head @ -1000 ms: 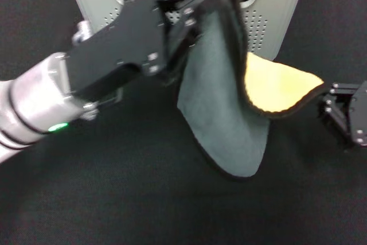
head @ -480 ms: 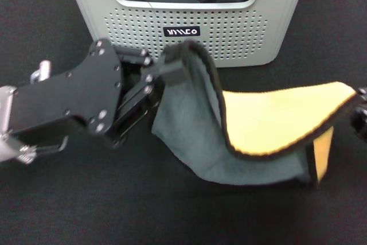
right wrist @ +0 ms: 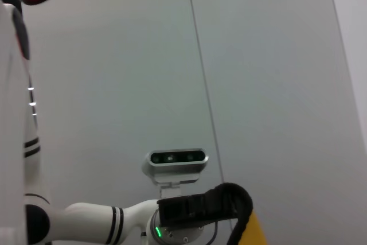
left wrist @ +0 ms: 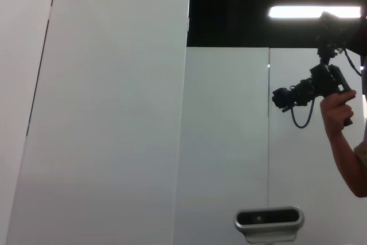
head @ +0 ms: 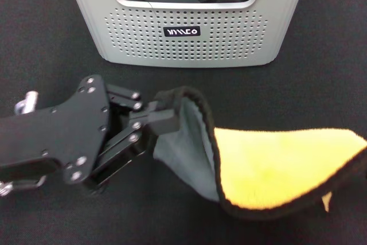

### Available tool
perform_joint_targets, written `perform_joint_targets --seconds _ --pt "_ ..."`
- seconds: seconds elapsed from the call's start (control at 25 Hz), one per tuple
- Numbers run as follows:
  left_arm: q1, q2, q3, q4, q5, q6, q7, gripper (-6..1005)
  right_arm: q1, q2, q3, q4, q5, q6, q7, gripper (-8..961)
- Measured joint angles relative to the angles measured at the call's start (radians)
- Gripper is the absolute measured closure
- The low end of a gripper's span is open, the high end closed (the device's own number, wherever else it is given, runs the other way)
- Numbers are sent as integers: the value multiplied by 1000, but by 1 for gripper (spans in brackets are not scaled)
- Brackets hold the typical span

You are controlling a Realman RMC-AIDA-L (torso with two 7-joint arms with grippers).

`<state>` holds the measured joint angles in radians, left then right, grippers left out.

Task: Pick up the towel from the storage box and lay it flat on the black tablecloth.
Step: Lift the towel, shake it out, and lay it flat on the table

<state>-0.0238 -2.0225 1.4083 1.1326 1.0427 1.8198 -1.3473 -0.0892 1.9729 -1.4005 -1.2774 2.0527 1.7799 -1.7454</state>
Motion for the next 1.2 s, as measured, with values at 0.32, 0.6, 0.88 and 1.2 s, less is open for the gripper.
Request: perform_joint_targets --seconds 0.32,0.6,0.88,1.2 --pt "132 -10 -70 81 -4 114 -71 979 -136 9 -29 -98 5 18 13 946" --pt "232 -32 -100 173 -16 197 -222 979 -184 -19 -118 -130 26 29 15 946" --pt "143 -32 -181 -77 30 203 -264 979 -99 -55 -230 73 80 30 -77 946" --pt "-166 -30 -392 -556 274 193 -105 978 151 -4 -135 559 117 17 -181 945"
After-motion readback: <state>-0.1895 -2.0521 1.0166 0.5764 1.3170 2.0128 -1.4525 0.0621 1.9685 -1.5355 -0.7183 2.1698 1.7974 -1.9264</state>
